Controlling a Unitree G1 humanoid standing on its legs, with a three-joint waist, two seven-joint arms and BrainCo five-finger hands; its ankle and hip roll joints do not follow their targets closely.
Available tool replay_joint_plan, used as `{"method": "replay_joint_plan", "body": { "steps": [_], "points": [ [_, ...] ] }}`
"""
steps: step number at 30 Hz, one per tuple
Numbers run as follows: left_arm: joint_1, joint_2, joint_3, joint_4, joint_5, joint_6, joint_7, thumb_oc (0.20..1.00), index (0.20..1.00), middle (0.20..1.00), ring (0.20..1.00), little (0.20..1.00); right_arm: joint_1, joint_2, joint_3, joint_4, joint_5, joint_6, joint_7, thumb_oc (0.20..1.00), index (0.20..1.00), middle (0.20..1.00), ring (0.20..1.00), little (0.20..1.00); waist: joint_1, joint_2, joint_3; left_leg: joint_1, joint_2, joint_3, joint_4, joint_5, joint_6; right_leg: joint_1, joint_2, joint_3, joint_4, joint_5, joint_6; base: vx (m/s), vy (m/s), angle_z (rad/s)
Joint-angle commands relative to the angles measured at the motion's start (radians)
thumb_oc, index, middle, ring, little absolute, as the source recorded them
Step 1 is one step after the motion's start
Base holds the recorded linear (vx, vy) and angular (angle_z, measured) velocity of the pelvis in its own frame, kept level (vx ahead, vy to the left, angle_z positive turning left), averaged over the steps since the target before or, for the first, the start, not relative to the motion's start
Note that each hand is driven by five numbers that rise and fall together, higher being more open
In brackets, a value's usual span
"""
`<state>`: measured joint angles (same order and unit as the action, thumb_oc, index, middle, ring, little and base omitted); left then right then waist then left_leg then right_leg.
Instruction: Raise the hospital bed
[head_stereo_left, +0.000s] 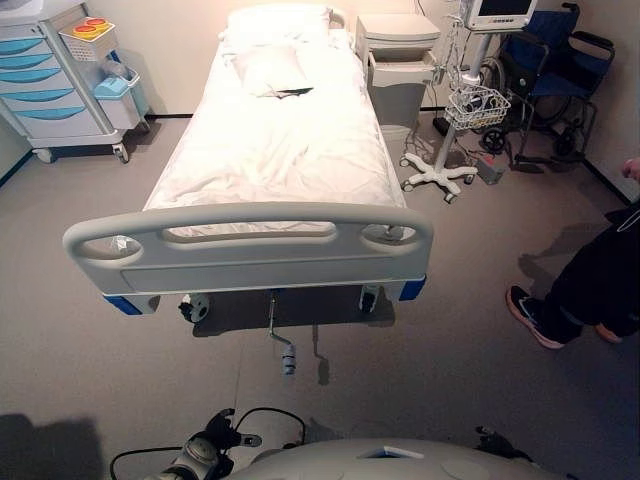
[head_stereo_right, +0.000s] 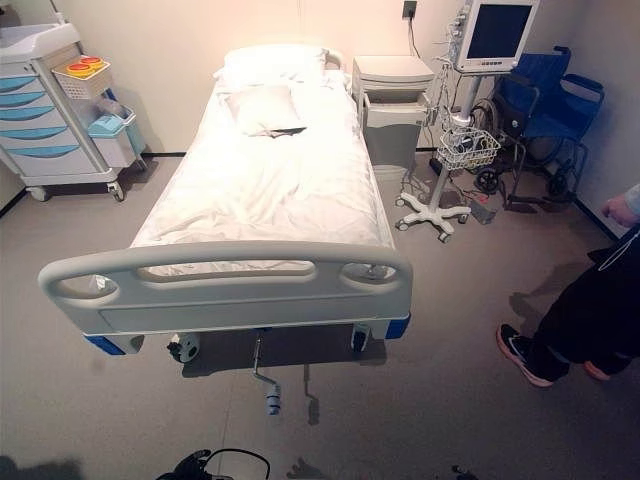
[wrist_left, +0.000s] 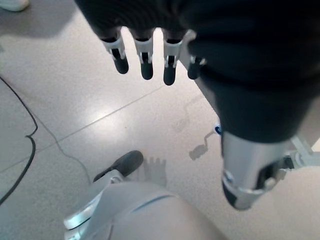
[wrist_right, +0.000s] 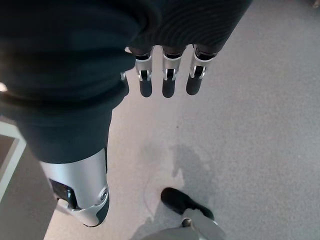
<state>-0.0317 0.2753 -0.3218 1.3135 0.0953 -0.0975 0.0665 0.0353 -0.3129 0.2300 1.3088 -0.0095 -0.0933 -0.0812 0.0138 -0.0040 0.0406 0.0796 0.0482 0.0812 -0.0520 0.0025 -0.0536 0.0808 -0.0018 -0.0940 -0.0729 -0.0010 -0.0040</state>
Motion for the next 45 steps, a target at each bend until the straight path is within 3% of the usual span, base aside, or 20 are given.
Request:
{"method": "replay_joint_plan", "body": {
  "steps": [1, 37, 45],
  "points": [
    [-0.044, -0.012, 0.033, 0.034, -0.008, -0.011, 0.004, 1.000, 1.000, 1.000, 1.000, 1.000, -0.037, 0.001, 0.024, 0.019, -0.005, -0.011, -0.014, 1.000, 1.000, 1.000, 1.000, 1.000, -0.001, -0.051, 0.002, -0.010, -0.063, 0.033, -0.035, 0.030, 0.021, -0.022, -0.019, -0.010, 0.002, 0.079, 0.090, 0.00, 0.000, 0.00],
    [-0.063, -0.017, 0.053, 0.040, -0.038, -0.004, 0.020, 1.000, 1.000, 1.000, 1.000, 1.000, -0.023, 0.008, 0.031, 0.031, -0.023, -0.007, -0.024, 1.000, 1.000, 1.000, 1.000, 1.000, -0.015, -0.046, 0.018, -0.021, -0.067, 0.019, -0.035, 0.021, 0.023, -0.026, -0.021, -0.019, -0.005, 0.078, 0.089, 0.00, 0.001, 0.00],
    [-0.112, -0.005, 0.060, 0.028, -0.080, 0.000, 0.043, 1.000, 1.000, 1.000, 1.000, 1.000, -0.060, -0.004, 0.048, 0.014, -0.023, -0.008, -0.039, 1.000, 1.000, 1.000, 1.000, 1.000, -0.023, -0.049, 0.073, -0.070, -0.064, 0.013, -0.035, 0.039, 0.023, -0.087, -0.019, -0.023, 0.019, 0.085, 0.085, -0.06, -0.006, 0.00]
  ]
}}
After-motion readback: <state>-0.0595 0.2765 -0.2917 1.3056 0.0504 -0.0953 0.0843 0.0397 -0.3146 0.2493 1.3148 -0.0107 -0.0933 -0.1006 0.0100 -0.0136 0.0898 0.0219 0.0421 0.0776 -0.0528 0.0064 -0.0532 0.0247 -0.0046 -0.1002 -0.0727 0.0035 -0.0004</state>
